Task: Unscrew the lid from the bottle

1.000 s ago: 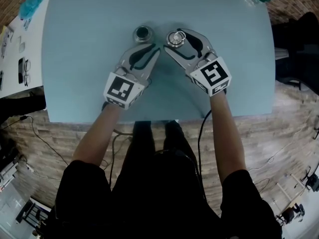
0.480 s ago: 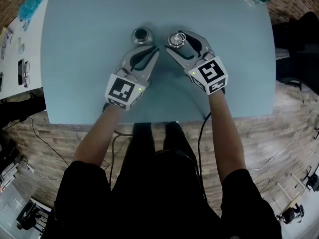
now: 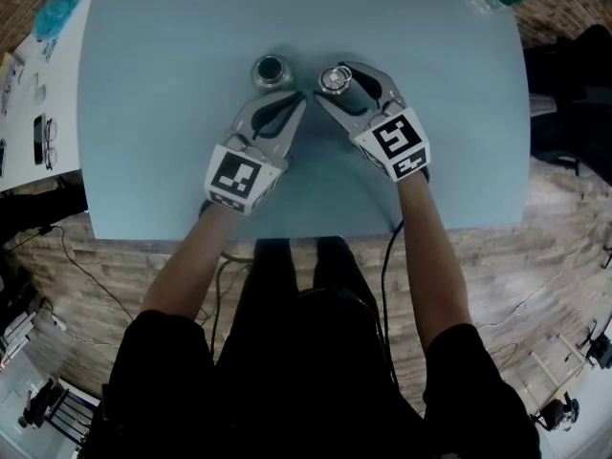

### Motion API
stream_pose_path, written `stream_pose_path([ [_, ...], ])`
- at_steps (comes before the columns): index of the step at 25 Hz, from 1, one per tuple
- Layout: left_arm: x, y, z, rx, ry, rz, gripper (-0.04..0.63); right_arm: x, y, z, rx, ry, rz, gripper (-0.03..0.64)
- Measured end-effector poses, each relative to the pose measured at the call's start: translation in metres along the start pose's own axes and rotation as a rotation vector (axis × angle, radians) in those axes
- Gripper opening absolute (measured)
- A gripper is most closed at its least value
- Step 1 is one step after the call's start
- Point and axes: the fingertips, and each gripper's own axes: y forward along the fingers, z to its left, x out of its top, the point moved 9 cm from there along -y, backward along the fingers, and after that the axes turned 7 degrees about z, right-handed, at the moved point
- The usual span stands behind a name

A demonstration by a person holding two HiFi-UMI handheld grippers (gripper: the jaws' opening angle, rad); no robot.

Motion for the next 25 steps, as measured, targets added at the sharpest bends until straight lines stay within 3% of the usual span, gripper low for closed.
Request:
stream_pose_path([
  [25, -0.011, -0.002, -0.005, 0.0, -0.02, 0.025, 0.0, -0.012, 0.012, -0.001, -0.016, 0.055, 0.095, 0.267],
])
